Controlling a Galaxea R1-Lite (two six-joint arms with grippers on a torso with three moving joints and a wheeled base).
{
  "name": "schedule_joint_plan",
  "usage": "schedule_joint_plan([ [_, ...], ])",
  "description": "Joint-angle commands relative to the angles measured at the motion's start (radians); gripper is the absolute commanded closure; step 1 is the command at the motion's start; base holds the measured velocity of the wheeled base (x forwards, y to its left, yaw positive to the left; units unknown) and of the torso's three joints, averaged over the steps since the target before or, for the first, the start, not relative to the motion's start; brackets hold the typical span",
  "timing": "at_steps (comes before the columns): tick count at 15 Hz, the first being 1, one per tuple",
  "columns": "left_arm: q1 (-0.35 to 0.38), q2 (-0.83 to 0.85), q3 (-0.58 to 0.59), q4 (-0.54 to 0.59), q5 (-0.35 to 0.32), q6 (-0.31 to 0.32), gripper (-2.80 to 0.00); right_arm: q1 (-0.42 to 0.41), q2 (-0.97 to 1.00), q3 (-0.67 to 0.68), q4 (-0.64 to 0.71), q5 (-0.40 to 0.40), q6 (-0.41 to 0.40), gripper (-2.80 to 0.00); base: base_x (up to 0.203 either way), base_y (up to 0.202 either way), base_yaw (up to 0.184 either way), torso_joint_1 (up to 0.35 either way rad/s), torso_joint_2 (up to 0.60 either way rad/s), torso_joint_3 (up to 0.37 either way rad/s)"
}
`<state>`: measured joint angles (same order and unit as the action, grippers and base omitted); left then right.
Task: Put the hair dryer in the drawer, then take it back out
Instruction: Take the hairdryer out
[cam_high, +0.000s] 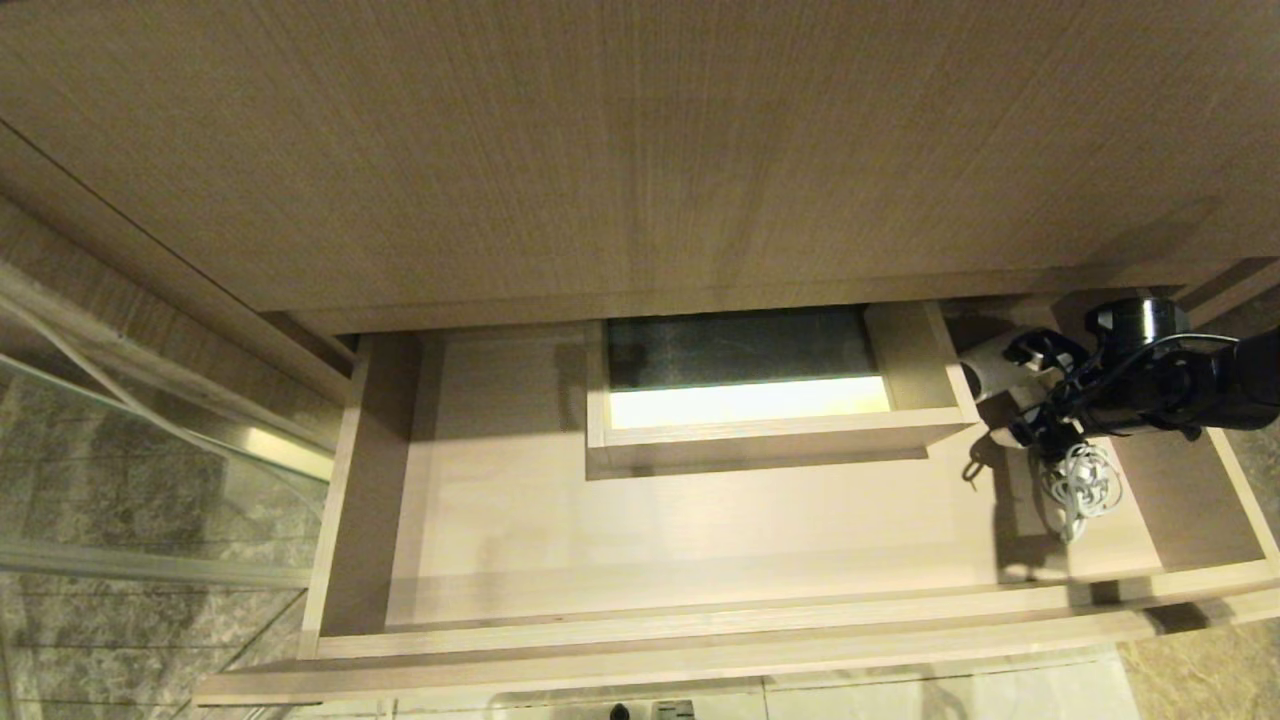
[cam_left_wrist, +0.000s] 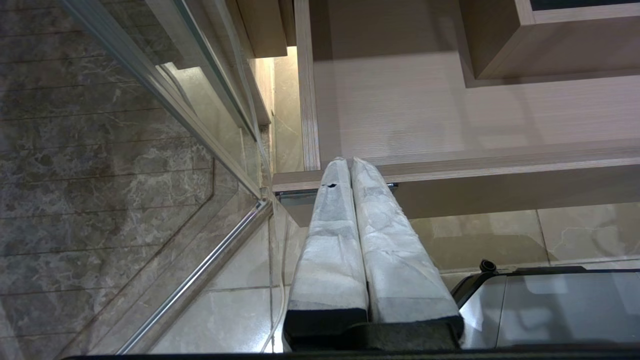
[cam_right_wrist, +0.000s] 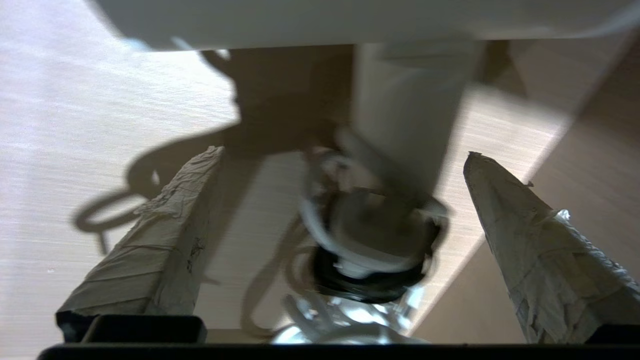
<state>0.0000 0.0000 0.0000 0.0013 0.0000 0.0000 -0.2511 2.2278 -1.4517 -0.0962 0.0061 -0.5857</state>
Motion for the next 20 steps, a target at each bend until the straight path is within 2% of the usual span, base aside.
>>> schedule_joint_plan([
  [1,0.000,0.000,0.000,0.000,0.000,0.000,0.00,0.001,0.015,-0.001,0.001,0.000,-0.003,-2.80,0.000,0.000,0.000,0.000,0.00,0.000],
  [5,0.000,0.000,0.000,0.000,0.000,0.000,0.00,-0.001,0.021,-0.001,0.006,0.002,-0.006,-2.80,0.000,0.000,0.000,0.000,0.00,0.000],
  [6,0.000,0.000,-0.001,0.000,0.000,0.000,0.00,-0.001,0.023,-0.002,0.007,0.008,-0.012,0.00,0.000,0.000,0.000,0.000,0.00,0.000],
  [13,0.000,0.000,0.000,0.000,0.000,0.000,0.00,0.001,0.006,0.003,0.000,0.015,-0.021,0.00,0.000,0.000,0.000,0.000,0.00,0.000],
  [16,0.000,0.000,-0.001,0.000,0.000,0.000,0.00,0.000,-0.045,0.014,0.008,0.022,-0.069,0.00,0.000,0.000,0.000,0.000,0.00,0.000],
  [20,0.000,0.000,0.000,0.000,0.000,0.000,0.00,-0.015,-0.135,0.054,0.017,0.064,-0.193,0.00,0.000,0.000,0.000,0.000,0.00,0.000],
])
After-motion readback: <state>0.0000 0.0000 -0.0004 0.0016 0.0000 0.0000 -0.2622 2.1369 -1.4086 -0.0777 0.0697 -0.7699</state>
